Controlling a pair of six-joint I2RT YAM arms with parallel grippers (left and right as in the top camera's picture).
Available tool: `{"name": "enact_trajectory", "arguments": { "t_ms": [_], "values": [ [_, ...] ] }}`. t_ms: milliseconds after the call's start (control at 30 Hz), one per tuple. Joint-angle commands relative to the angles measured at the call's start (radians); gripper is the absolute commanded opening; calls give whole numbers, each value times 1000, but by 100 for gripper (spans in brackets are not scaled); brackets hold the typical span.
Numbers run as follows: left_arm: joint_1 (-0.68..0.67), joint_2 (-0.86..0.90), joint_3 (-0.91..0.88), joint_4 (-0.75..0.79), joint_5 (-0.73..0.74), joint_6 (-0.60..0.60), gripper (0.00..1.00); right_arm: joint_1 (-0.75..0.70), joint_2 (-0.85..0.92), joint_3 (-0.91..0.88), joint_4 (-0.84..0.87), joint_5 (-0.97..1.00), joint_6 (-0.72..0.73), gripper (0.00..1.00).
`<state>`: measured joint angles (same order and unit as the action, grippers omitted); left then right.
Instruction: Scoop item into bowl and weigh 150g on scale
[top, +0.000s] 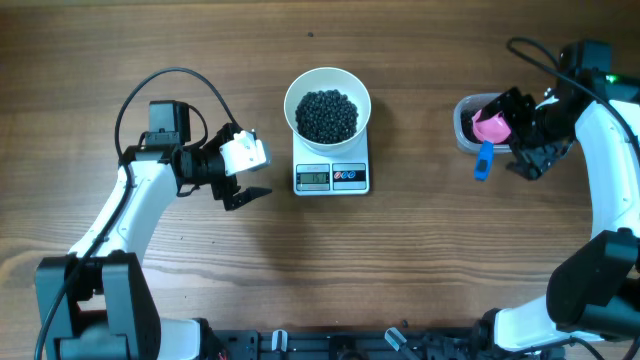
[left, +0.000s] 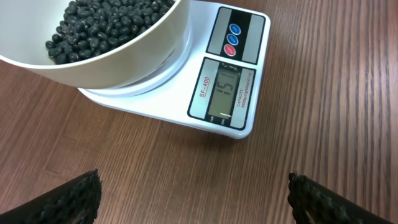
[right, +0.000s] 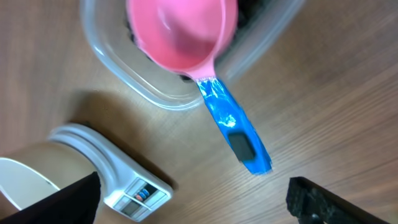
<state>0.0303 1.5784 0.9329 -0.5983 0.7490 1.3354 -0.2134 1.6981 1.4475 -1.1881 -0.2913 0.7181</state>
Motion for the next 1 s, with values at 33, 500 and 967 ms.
{"name": "enact_trajectory", "arguments": {
  "t_ms": [33,500,967],
  "values": [
    [5,-15,-3,1,8,19,100,-34,-56,17,-83,-3,-93,99],
    [5,-15,-3,1,8,19,100,-37,-713,78,-204,-31,-169,100],
    [5,-15,-3,1,8,19,100,-35,-1246,-530,449,164,-665,100]
  ]
}}
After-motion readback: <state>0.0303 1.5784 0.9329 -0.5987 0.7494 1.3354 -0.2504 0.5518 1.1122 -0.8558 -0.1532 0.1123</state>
